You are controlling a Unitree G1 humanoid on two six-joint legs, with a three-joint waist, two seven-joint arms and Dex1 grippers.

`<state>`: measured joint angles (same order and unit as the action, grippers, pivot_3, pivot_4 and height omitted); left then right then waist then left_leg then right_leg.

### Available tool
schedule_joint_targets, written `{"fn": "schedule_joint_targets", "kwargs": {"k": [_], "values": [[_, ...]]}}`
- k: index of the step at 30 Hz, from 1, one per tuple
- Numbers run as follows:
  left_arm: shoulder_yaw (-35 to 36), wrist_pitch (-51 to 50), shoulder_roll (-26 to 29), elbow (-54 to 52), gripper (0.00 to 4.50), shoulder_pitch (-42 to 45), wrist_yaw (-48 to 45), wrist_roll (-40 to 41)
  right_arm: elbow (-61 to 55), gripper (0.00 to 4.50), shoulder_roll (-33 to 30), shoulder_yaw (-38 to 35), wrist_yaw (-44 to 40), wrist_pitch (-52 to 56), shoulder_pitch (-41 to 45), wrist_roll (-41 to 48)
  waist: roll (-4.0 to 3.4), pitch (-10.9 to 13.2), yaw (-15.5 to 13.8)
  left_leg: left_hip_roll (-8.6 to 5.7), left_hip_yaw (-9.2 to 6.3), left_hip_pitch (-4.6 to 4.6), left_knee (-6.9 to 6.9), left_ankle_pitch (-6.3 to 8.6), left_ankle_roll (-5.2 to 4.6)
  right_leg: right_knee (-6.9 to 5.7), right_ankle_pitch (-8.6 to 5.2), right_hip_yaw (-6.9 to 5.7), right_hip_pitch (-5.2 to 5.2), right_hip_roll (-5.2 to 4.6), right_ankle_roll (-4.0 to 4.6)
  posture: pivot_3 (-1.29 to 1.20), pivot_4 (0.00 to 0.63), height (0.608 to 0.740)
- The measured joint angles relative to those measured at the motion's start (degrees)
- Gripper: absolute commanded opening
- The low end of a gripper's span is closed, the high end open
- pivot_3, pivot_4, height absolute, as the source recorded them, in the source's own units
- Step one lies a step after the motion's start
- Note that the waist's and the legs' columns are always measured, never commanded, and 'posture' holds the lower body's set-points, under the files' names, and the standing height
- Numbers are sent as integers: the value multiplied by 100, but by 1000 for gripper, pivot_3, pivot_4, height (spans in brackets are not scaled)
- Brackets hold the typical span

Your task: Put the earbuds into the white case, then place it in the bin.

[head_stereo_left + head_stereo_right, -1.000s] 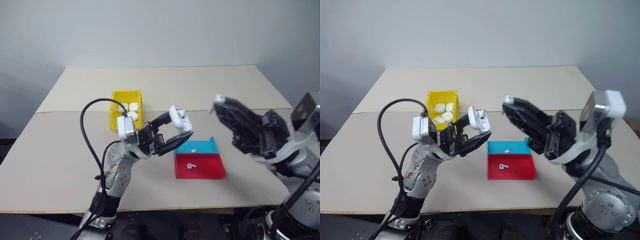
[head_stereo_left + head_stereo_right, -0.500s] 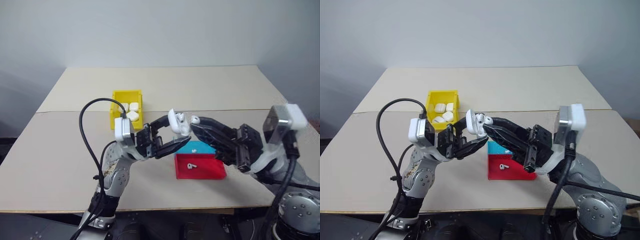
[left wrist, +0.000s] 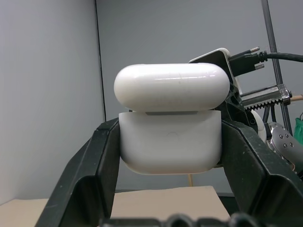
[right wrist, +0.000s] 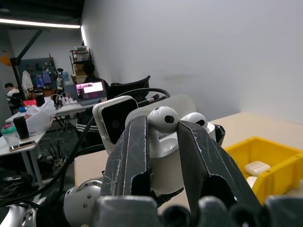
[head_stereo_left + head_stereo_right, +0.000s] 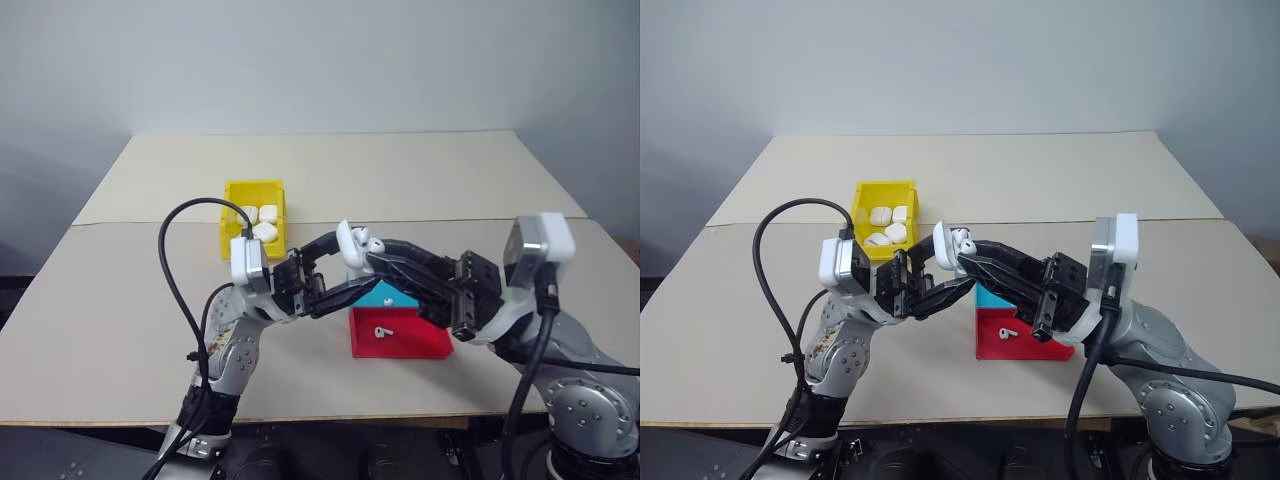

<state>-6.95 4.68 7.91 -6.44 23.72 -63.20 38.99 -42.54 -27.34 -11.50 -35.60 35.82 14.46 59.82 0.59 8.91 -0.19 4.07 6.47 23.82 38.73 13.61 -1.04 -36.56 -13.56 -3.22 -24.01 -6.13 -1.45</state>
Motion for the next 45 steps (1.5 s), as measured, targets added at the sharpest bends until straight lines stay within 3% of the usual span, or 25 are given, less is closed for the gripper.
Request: {"fn": "schedule_joint_targets", "kwargs": {"k": [1, 6, 15, 21, 24, 29, 35, 45], "values": [[1, 4, -7, 0, 2842, -3, -1, -17, 8, 887, -27, 18, -21, -30, -2, -20, 0, 0, 0, 0, 0, 0, 0, 0, 0, 0, 0, 0, 0, 0, 0, 0, 150, 740], [46, 14, -37, 0, 2842, -40, 5, -64, 11, 2304, -139, 174, -71, -204, -63, -277, 0, 0, -2, 0, 1, 0, 0, 0, 0, 1, 0, 0, 0, 0, 0, 0, 150, 740], [91, 110, -86, 77, 2842, -94, -106, -109, 28, 2304, -327, 222, -143, -313, -222, -460, 1, 1, -29, 0, 1, 1, 1, 0, 0, 2, 0, -1, 0, 0, 0, 0, 150, 740], [93, 262, 177, 542, 2842, -35, -264, -556, 409, 2304, -1064, -521, -631, -319, -38, -9, 2, 1, -35, -1, 2, 0, 2, 1, -1, 8, 2, -5, 4, 0, -1, 0, 150, 740], [17, 284, 316, 745, 2842, 105, -331, -834, 723, 1703, -1506, -486, -758, -163, 644, 131, 2, 1, -19, -1, 2, 1, 0, 1, -1, 5, 2, -4, 0, 0, 0, 0, 150, 740], [-165, 269, 413, 901, 2842, 283, -498, -1077, 1211, 32, -1870, 186, -914, 378, 1966, 177, 2, 1, -22, 0, 5, 5, 0, 1, -2, 8, 3, -3, -3, -1, 0, 0, 150, 740], [-237, 462, 157, 1179, 2842, 499, -580, -1190, 1372, 32, -1975, 1171, -1237, 721, 2756, -451, 2, 1, -58, 0, 2, 31, 9, 2, -4, 23, 8, -17, -10, -4, -4, 0, 150, 740], [-221, 646, -9, 1225, 2842, 418, -694, -1163, 1191, 32, -2243, 1425, -1791, 610, 2691, -1345, 2, 1, -50, 0, 1, 38, 15, 4, -8, 34, 16, -23, -8, -5, -11, 0, 150, 740]]}}
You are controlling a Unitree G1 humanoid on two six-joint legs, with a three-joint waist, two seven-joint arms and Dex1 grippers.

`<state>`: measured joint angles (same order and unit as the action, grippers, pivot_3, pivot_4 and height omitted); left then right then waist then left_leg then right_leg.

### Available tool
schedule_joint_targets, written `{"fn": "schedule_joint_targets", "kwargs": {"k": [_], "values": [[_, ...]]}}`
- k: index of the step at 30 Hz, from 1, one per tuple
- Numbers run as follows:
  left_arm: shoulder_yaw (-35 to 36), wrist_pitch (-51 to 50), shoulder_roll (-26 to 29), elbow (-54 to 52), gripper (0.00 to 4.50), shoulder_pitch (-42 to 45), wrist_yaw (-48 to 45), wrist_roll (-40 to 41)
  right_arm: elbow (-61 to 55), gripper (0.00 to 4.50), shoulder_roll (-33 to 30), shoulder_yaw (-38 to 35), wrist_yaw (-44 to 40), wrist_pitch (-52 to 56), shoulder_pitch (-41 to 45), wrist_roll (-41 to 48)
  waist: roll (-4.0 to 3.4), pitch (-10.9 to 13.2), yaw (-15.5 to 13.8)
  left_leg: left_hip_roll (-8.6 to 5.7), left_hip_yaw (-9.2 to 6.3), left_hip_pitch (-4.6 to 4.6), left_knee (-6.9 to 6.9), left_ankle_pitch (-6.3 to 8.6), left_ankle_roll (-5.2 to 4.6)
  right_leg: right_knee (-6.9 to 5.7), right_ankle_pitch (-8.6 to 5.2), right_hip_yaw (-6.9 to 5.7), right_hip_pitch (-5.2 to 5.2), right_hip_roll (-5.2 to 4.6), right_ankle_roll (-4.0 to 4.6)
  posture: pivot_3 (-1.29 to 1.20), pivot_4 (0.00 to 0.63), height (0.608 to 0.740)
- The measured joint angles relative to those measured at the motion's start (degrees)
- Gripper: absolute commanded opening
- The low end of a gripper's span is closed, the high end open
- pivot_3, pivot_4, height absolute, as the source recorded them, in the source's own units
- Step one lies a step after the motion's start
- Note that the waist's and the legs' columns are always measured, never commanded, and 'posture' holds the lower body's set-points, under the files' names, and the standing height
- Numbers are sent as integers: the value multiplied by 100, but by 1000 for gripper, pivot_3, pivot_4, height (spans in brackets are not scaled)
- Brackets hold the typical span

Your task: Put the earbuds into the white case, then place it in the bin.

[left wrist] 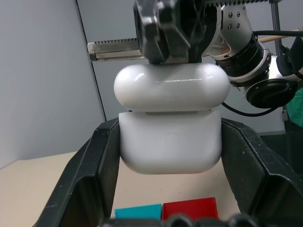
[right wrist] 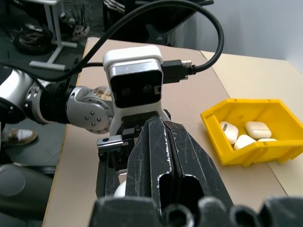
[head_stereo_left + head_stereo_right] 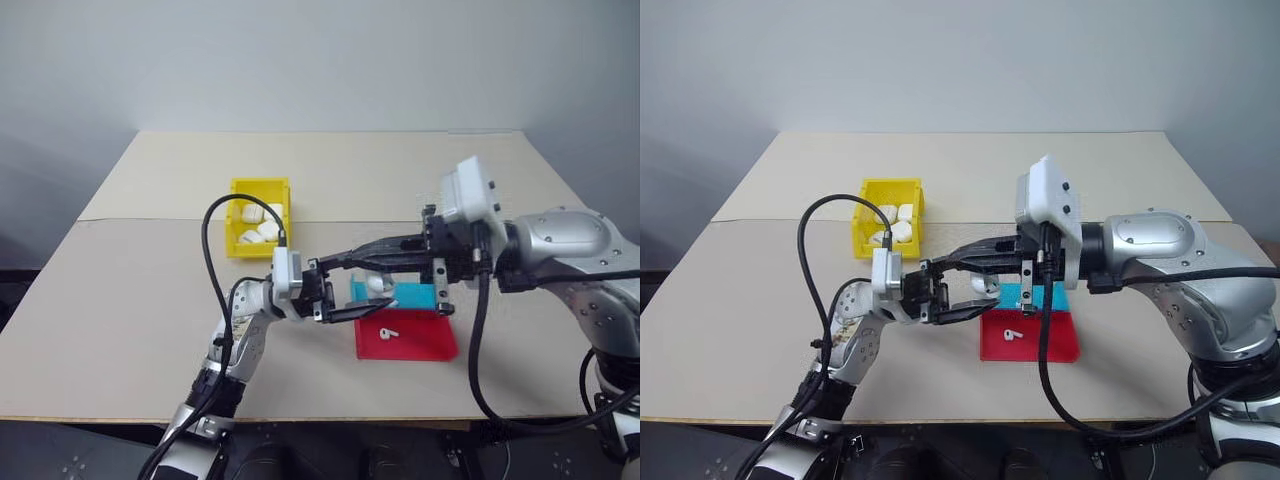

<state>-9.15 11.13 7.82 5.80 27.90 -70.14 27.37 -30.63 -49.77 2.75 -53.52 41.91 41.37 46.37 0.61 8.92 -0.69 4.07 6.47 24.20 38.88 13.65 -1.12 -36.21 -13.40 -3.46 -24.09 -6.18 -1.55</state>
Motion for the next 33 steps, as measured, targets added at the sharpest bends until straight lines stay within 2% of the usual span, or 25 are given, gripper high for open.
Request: {"fn": "schedule_joint_targets", "kwargs": {"k": [11, 16, 18, 24, 28, 33], "values": [[204, 57, -106, -29, 2842, -110, 8, 146, 70, 32, -152, -227, -243, -132, -233, -227, 0, 0, 0, 0, -2, 0, 1, 0, 0, 1, 1, -2, 2, 0, 0, 0, 150, 740], [322, 184, -95, -32, 2842, -107, 255, 97, 183, 32, 13, -678, -82, -135, -220, -5, 0, 0, -1, 0, -2, 0, 1, 0, 0, 1, 2, -3, 3, -1, 0, 0, 150, 740], [477, 368, -33, 39, 2842, -23, 692, -211, 194, 32, 70, -961, 47, -152, -234, 19, 0, 0, -5, 0, -2, 0, 2, -1, 0, 0, 3, -4, 3, 0, 1, 0, 150, 740], [1120, 470, 217, 346, 2842, 690, 3091, -1808, 191, 32, 245, -1647, 693, -125, -921, 160, 1, 0, -20, -3, -7, 2, 0, -2, 0, 9, 8, -10, 10, -3, -2, 0, 150, 740], [1152, -309, 539, 299, 2842, 777, 4343, -2853, -21, 32, 262, -1718, 806, -127, -1441, 187, 1, 0, -7, -4, -3, 4, -3, -2, 0, 7, 8, -9, 2, -4, -4, 0, 150, 740], [1155, -1095, 667, 275, 2842, 819, 5293, -3492, -160, 32, 259, -1682, 865, -138, -1581, 141, 1, 0, -2, -4, -7, 2, -1, -6, 2, 2, 8, -13, 6, -4, -4, 0, 150, 740]]}}
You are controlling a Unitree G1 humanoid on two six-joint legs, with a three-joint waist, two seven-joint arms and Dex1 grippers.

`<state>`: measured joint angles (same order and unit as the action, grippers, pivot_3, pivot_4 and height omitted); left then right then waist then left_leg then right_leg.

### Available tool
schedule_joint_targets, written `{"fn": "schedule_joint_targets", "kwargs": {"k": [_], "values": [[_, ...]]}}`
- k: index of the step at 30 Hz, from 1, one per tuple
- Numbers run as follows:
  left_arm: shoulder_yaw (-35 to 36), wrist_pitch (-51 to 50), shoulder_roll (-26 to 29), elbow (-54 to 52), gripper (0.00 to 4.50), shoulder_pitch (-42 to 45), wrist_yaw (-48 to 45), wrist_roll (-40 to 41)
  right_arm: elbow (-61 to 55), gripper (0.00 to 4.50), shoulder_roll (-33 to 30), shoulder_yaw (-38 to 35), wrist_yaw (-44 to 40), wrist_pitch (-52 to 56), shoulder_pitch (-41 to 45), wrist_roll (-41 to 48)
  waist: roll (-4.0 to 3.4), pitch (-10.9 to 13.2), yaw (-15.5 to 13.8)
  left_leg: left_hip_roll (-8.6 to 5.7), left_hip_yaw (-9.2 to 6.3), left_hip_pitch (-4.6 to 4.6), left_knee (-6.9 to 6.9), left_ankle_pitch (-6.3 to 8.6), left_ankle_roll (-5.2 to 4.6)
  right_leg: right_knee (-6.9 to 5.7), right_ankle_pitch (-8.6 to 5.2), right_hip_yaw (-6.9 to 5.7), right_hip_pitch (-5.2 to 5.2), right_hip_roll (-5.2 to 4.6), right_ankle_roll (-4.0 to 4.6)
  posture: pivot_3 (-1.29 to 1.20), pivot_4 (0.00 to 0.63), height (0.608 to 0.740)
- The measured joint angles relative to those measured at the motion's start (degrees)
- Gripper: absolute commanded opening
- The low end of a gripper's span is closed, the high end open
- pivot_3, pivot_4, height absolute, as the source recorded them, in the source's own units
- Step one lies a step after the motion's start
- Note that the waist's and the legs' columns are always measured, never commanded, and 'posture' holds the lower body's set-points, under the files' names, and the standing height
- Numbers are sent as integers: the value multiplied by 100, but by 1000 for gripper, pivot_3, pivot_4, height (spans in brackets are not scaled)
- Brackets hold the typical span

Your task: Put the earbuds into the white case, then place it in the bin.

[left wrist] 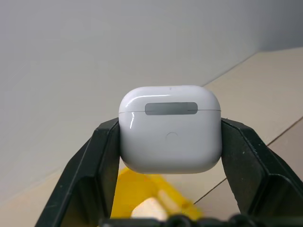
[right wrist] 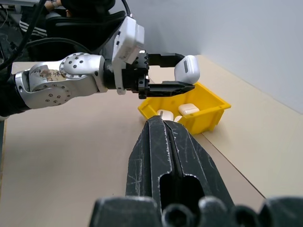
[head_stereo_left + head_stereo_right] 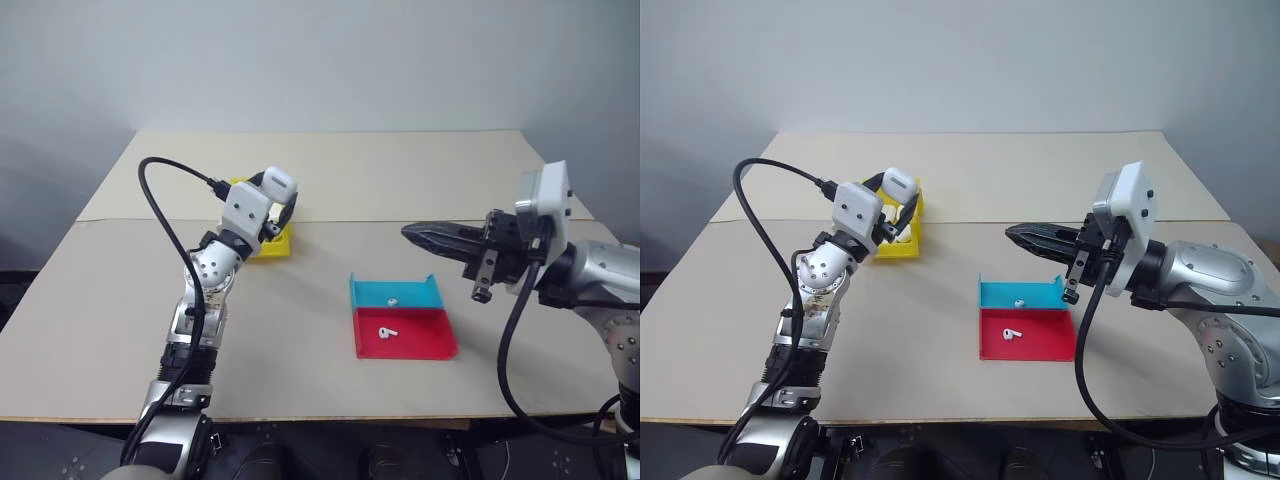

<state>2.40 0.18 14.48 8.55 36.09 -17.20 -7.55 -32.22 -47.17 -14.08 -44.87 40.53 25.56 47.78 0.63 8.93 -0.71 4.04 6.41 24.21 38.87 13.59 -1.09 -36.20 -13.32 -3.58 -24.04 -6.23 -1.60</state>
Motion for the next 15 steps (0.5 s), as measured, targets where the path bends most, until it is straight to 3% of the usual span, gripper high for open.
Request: {"fn": "schedule_joint_targets", "kwargs": {"k": [8, 13, 15], "values": [[-169, -169, -46, 1245, 2842, 696, 1168, -612, 139, 32, 2, 240, 4, -1, 0, -237, 2, 1, -34, -4, 2, 5, 0, -1, 0, 4, 1, -1, -2, -1, -2, 0, 150, 740], [-293, 127, 37, 2195, 4437, 1031, 1448, -754, 142, 0, 4, 247, 20, -1, -15, -347, 2, 1, -6, -4, 5, 6, -3, -1, 0, 6, 1, -1, -4, -1, -2, 0, 150, 740], [-287, 181, 6, 2342, 4479, 1075, 1491, -711, 141, 0, 9, 249, 61, -1, -70, -377, 3, 2, -8, -4, 5, 6, -2, -1, 0, 5, 1, -1, -4, -1, -2, 0, 150, 740]]}}
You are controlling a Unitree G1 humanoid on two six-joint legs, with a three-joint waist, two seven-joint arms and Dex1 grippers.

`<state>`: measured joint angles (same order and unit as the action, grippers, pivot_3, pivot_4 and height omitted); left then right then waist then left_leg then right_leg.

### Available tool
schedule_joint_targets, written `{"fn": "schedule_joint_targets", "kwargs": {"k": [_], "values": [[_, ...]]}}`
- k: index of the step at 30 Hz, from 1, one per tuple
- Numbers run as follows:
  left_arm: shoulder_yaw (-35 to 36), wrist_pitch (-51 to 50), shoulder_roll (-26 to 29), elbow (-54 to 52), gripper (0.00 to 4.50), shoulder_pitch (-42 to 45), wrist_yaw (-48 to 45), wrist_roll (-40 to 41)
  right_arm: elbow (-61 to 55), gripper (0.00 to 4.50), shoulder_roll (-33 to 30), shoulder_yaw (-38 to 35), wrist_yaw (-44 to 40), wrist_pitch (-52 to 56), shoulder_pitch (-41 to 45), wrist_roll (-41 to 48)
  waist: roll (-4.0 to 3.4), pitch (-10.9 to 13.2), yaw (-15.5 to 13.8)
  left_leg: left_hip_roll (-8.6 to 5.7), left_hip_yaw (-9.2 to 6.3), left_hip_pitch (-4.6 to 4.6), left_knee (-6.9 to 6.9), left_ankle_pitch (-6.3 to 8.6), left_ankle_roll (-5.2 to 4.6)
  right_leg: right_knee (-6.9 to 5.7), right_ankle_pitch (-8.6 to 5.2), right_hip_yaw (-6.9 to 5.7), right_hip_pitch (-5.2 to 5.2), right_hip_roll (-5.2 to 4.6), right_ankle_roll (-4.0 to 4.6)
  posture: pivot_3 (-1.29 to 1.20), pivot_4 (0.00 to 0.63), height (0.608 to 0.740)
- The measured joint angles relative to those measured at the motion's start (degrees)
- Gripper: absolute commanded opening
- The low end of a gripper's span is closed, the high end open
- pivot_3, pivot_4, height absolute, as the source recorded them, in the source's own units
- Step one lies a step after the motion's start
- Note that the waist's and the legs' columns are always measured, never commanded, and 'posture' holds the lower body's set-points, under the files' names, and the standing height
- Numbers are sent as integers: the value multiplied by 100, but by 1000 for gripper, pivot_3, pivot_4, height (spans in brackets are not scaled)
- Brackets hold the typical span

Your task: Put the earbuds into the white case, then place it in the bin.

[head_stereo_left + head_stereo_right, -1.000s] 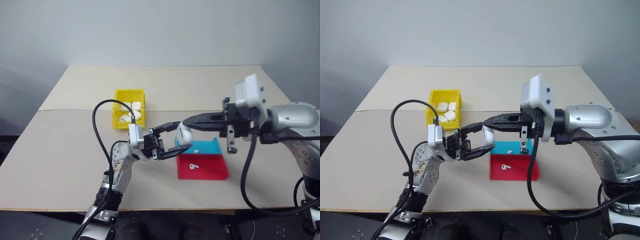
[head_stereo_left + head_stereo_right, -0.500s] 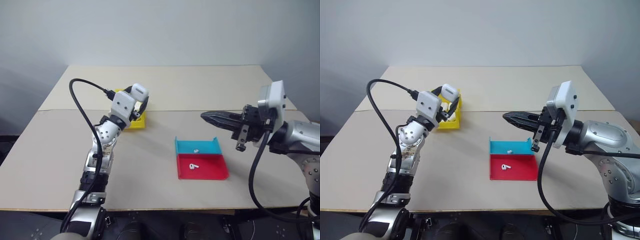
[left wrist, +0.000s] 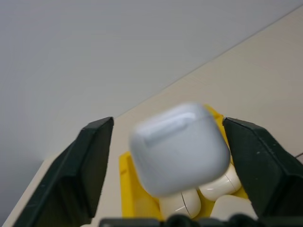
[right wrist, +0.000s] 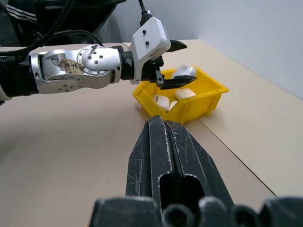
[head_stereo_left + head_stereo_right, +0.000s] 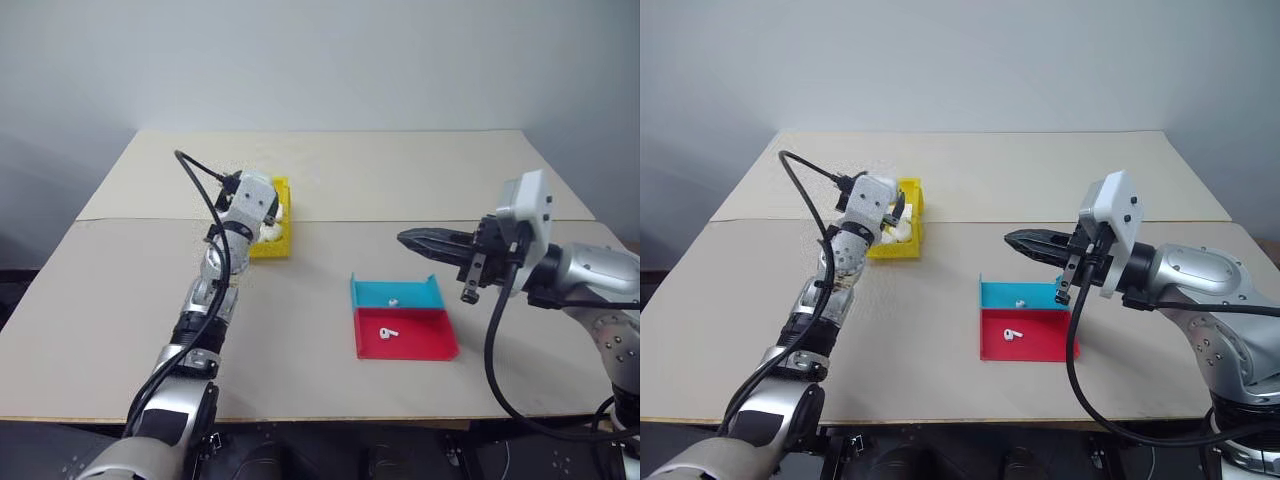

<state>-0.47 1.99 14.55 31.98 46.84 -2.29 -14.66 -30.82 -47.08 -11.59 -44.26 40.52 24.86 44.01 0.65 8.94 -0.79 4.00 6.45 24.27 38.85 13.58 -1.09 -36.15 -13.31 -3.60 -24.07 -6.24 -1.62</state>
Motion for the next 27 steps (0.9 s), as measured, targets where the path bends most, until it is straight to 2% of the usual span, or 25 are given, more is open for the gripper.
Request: {"fn": "schedule_joint_targets", "kwargs": {"k": [3, 5, 8, 11, 14, 17, 20, 24, 27], "values": [[182, -79, -208, -217, 4479, 17, -224, 494, -3, 0, 0, 10, 51, 0, -101, -28, 0, 0, -12, 0, -1, 2, 3, -1, 1, -1, 0, -2, 0, -2, 0, 0, 150, 740], [283, -326, -266, -599, 4479, 10, -740, 1050, -16, 0, -5, 9, 55, 0, -120, -52, 1, 0, -5, 0, -1, 3, 2, -1, 2, -1, 0, -1, 0, -2, 0, 0, 150, 740], [426, -1235, 29, -1583, 4479, -132, -2016, 2174, -22, 0, -95, 2, 23, -16, -231, -120, -1, 0, 39, 1, 3, -1, -1, -6, 10, -3, 0, 5, -4, -2, 0, 0, 150, 740], [560, -1982, 670, -2781, 4479, -890, -3108, 3131, 68, 0, -409, -43, -281, -230, -562, -377, -2, -1, 124, 2, 6, -9, -6, -36, 61, -5, -1, 14, -4, -1, -1, 0, 150, 740], [595, -2232, 1687, -3699, 4479, -1905, -4299, 3678, 368, 0, -871, -174, -909, -868, -1007, -865, -2, -1, 136, 3, 6, -11, -4, -37, 60, -9, -1, 13, 0, -1, -1, 0, 150, 740], [719, -2219, 2494, -4241, 4479, -2633, -5260, 4010, 830, 0, -1304, -309, -1431, -1414, -1250, -1275, -2, -1, 118, 5, 5, -18, -5, -12, 18, -8, -2, 11, 4, -1, -1, 0, 150, 740], [919, -2189, 3235, -4521, 4479, -3320, -6116, 4276, 1527, 0, -1698, -451, -1996, -2074, -1496, -1727, -3, -2, 73, 6, 5, -24, -10, -11, 17, -7, -5, 9, 6, -1, 2, 0, 150, 740], [1160, -2116, 3764, -4602, 4479, -3859, -6681, 4347, 2238, 0, -1784, -611, -2663, -3311, -1941, -2181, -3, -2, 36, 6, 9, -21, -12, -10, 16, -3, -6, 11, 3, -1, 2, 0, 150, 740], [1354, -2139, 3885, -4718, 4479, -4019, -6776, 4446, 2493, 0, -1777, -742, -3017, -4047, -2166, -2318, -4, -2, 24, 6, 9, -24, -9, -10, 16, -6, -6, 12, 6, -1, 1, 0, 150, 740]]}}
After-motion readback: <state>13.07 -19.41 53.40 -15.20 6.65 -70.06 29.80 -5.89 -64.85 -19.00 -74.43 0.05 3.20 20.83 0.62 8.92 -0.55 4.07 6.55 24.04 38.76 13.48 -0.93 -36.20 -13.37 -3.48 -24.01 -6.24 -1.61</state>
